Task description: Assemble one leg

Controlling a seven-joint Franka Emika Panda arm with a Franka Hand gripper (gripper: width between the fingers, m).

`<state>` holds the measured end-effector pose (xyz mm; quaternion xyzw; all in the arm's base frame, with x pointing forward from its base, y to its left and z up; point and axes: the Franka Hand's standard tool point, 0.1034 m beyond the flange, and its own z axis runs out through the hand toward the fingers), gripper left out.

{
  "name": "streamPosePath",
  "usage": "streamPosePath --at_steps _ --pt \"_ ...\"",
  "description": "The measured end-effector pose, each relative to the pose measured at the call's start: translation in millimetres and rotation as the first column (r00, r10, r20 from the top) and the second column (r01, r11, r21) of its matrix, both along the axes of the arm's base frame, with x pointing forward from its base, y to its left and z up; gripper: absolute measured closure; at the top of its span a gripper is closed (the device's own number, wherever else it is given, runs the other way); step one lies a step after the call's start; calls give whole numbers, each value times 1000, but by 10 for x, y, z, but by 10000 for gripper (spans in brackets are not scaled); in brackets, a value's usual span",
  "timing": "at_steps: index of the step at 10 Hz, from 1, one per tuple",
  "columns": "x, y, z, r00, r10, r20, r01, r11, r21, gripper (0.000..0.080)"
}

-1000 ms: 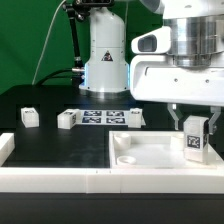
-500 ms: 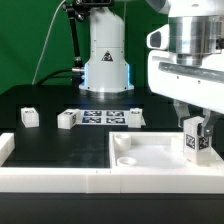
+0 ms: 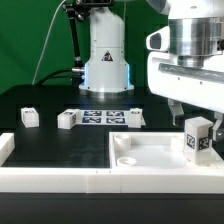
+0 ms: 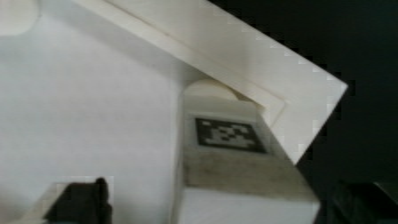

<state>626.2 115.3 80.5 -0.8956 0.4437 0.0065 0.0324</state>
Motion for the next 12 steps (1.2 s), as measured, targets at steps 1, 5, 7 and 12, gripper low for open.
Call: streamPosePath --at_steps 1,5,7,12 --pt "-9 33 -2 992 129 6 -129 992 -1 157" --pt "-12 25 -14 810 586 32 -585 811 -19 150" --pt "-21 74 -13 660 750 41 -750 661 -28 150" --pt "-8 15 12 373 927 36 -927 374 -35 163"
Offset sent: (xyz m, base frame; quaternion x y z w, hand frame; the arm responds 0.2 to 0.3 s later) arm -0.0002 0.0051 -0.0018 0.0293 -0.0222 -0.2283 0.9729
